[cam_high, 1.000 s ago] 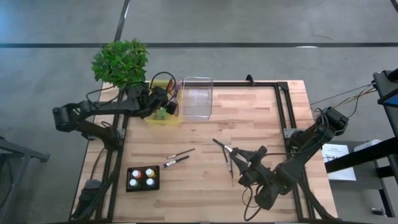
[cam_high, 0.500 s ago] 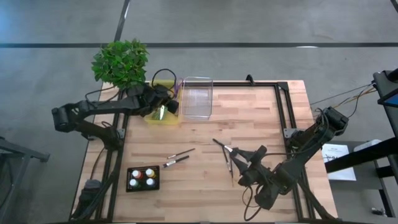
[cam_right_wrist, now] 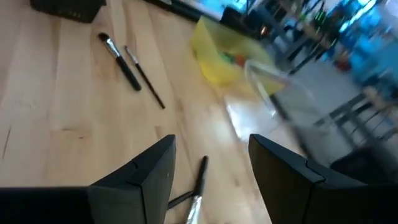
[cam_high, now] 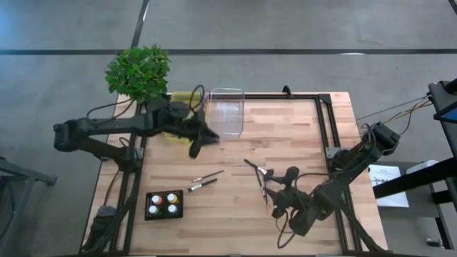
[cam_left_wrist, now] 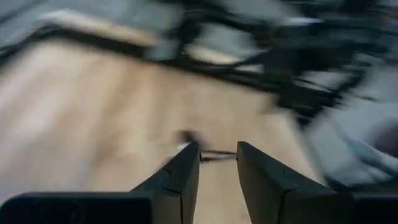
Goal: Pick & Place Paint Supplies
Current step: Put the silver and black highlighter brush into the transparent bin
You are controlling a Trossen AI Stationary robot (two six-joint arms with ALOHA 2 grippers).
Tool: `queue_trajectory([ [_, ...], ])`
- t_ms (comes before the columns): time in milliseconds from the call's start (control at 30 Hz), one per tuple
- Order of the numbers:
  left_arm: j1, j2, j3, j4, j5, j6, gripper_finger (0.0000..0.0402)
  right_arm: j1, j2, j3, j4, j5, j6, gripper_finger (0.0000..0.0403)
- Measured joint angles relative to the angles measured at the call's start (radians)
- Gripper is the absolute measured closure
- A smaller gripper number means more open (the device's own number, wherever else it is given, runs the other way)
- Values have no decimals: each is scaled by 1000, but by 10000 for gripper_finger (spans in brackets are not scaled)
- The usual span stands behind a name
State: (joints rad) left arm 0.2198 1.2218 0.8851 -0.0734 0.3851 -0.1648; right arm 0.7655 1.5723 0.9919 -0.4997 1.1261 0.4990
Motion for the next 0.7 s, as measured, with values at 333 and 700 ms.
queue_trajectory([
  [333,-398,-45,-6,107,156,407,285,-174,0,-30,-35,-343,85,200],
  [700,-1182,-7,-7,259,-747,901,285,-339,-10,-34,-178,-670,155,200],
])
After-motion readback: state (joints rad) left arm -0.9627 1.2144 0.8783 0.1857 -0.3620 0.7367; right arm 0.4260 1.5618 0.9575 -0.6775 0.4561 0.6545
